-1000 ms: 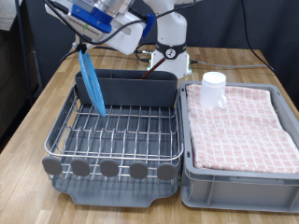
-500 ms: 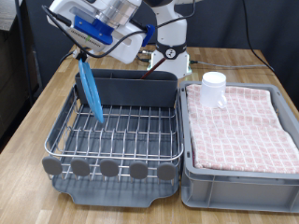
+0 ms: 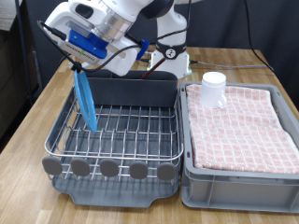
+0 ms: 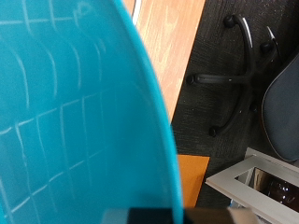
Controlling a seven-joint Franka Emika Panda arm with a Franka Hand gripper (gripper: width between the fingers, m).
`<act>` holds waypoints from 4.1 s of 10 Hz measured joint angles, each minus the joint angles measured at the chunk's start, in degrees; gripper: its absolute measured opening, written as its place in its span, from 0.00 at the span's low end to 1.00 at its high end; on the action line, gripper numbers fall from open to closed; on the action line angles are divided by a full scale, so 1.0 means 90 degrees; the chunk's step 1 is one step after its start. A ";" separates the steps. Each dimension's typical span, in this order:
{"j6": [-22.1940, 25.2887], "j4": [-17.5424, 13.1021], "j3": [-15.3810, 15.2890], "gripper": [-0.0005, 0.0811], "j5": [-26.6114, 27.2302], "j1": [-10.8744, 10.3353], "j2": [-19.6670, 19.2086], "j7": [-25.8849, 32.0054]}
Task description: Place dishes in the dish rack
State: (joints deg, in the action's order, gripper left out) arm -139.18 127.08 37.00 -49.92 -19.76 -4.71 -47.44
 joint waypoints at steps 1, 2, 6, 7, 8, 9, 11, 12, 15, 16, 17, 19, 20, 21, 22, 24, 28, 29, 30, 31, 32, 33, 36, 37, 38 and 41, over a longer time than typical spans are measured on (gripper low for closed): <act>-0.0098 -0.0008 0.0031 0.03 0.0000 0.0000 -0.0102 -0.0038; -0.0172 -0.0023 0.0059 0.03 0.0000 0.0001 -0.0200 -0.0066; -0.0354 -0.0088 0.0123 0.03 0.0062 0.0005 -0.0492 -0.0152; -0.0378 -0.0090 0.0128 0.03 0.0103 0.0006 -0.0531 -0.0159; -0.0390 -0.0090 0.0132 0.03 0.0153 0.0006 -0.0571 -0.0175; -0.0396 -0.0090 0.0132 0.03 0.0201 0.0006 -0.0608 -0.0196; -0.0417 -0.0074 0.0133 0.03 0.0320 0.0006 -0.0658 -0.0268; -0.0431 -0.0055 0.0133 0.03 0.0372 0.0006 -0.0670 -0.0302; -0.0477 0.0010 0.0134 0.03 0.0455 0.0006 -0.0680 -0.0409; -0.0480 0.0013 0.0133 0.04 0.0483 0.0005 -0.0680 -0.0419; -0.0479 0.0013 0.0130 0.04 0.0492 0.0000 -0.0674 -0.0425; -0.0442 0.0006 0.0100 0.25 0.0551 -0.0018 -0.0615 -0.0427; -0.0436 0.0003 0.0053 0.47 0.0790 -0.0018 -0.0561 -0.0351; -0.0422 -0.0002 -0.0010 0.67 0.1233 -0.0014 -0.0497 -0.0120; -0.0370 -0.0011 -0.0072 0.67 0.1829 -0.0010 -0.0414 0.0220; -0.0114 -0.0082 -0.0149 0.88 0.2655 -0.0011 -0.0178 0.0751; 0.0738 -0.0331 -0.0257 0.98 0.3727 -0.0020 0.0610 0.1481; 0.0968 -0.0406 -0.0304 0.99 0.3727 -0.0026 0.0791 0.1481; 0.1152 -0.0457 -0.0361 0.99 0.3727 -0.0040 0.0943 0.1486; 0.1266 -0.0482 -0.0425 0.99 0.3727 -0.0065 0.1073 0.1498; 0.1339 -0.0484 -0.0513 0.99 0.3727 -0.0105 0.1189 0.1662; 0.1487 -0.0481 -0.0619 0.99 0.3738 -0.0186 0.1307 0.1960; 0.2258 -0.0476 -0.0956 0.99 0.4042 -0.0521 0.1626 0.2508; 0.2377 -0.0461 -0.1061 0.99 0.4184 -0.0634 0.1703 0.2624; 0.2395 -0.0409 -0.1171 0.99 0.4273 -0.0748 0.1779 0.2746; 0.2305 -0.0119 -0.1462 0.99 0.4283 -0.0977 0.2046 0.2979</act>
State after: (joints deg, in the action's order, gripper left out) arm -118.43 126.01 23.85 -11.37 -28.55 13.71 -20.63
